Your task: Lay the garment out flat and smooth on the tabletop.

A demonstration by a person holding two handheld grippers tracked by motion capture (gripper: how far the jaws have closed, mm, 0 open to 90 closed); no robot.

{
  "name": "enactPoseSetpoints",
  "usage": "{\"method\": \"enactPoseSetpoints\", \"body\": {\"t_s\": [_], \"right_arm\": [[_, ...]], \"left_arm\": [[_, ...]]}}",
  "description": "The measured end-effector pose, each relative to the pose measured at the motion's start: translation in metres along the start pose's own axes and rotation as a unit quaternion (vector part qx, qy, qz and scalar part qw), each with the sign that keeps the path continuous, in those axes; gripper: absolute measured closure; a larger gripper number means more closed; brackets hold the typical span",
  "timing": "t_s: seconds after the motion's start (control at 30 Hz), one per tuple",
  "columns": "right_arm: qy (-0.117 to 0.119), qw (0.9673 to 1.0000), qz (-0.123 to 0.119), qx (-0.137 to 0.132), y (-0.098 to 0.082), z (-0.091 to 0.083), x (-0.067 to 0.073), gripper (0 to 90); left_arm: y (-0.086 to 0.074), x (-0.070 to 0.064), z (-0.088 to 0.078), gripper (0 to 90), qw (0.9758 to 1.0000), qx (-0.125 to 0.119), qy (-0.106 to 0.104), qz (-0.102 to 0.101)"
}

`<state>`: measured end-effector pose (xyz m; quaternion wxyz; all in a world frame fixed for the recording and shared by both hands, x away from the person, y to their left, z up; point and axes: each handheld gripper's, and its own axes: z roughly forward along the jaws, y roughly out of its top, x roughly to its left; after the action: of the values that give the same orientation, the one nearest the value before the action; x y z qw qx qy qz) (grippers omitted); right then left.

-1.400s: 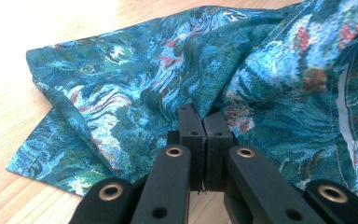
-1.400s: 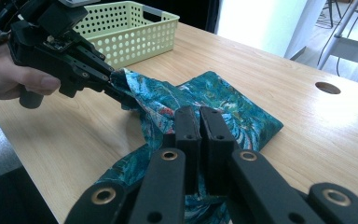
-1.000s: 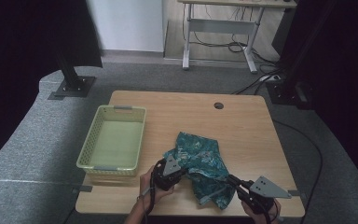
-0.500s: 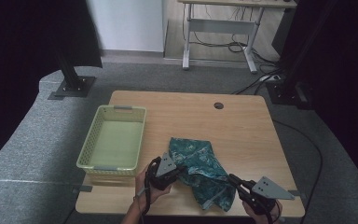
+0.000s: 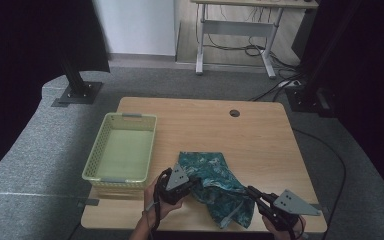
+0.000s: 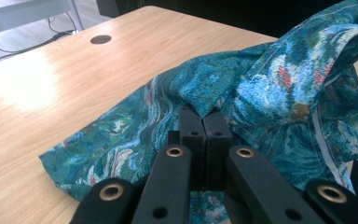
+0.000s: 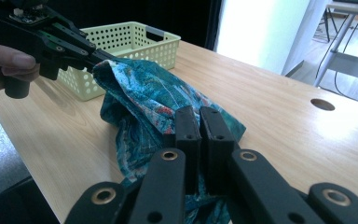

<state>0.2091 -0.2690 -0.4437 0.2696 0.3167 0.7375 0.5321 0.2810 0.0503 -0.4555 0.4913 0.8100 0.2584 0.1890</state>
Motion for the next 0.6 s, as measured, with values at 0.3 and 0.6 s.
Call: {"method": "enactPoseSetpoints", "body": {"t_s": [0.3,0.6], "right_arm": [[-0.003,0.9997,-0.015,-0.021,0.02,-0.015,0.001,85.5],[-0.004,0.9994,-0.022,-0.025,0.03,-0.013,0.001,85.5]], "left_arm": [[0.019,-0.001,-0.017,89.2,0.9997,-0.019,0.002,0.015],[0.027,0.002,-0.028,89.2,0.9996,-0.027,-0.004,0.012]]}}
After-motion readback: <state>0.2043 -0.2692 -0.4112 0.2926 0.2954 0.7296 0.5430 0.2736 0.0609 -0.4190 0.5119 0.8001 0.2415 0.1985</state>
